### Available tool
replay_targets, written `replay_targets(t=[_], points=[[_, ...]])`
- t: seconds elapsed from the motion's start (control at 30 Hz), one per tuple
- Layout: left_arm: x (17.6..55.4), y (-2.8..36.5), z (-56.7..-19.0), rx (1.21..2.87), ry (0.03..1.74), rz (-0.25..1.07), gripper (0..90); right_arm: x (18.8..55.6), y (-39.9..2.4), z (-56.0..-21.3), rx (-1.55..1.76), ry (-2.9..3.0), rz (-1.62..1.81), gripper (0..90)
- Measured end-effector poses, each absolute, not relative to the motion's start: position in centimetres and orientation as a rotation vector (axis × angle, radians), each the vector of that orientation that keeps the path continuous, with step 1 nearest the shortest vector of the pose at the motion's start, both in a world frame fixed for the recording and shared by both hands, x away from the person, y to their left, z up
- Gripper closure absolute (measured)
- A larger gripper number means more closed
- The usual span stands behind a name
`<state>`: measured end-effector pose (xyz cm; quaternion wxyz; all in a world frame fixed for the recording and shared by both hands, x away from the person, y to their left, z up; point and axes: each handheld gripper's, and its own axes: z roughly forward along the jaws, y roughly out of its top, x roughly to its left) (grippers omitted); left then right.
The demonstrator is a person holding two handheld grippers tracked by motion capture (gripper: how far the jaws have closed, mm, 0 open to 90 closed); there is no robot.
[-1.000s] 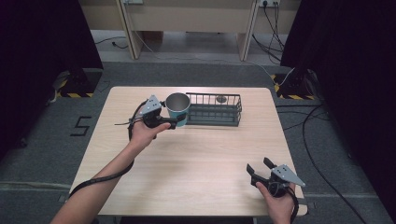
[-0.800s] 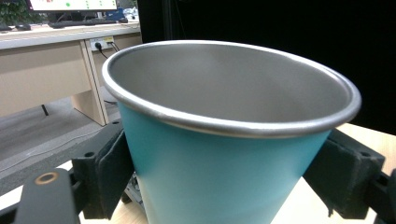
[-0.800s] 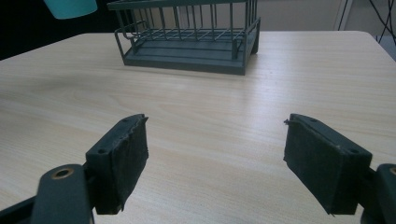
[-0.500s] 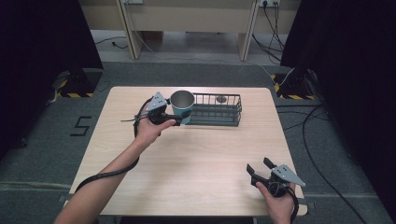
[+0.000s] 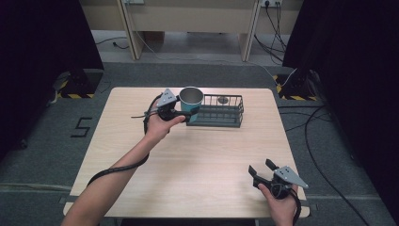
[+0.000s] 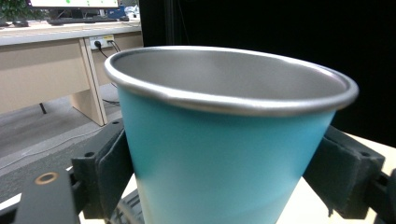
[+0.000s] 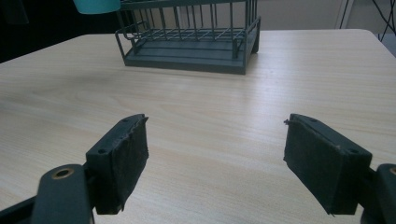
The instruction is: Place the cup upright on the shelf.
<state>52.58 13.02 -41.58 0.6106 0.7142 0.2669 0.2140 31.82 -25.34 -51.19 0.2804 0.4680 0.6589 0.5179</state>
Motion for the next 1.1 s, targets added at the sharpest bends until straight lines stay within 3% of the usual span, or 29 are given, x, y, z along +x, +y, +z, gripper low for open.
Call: replay_targets(t=[1.1], points=[[56.0, 9.5, -39.7, 1.621, 0.647, 0.516, 15.7, 31.8, -25.4, -51.2, 1.263, 1.765, 1.397, 22.5]])
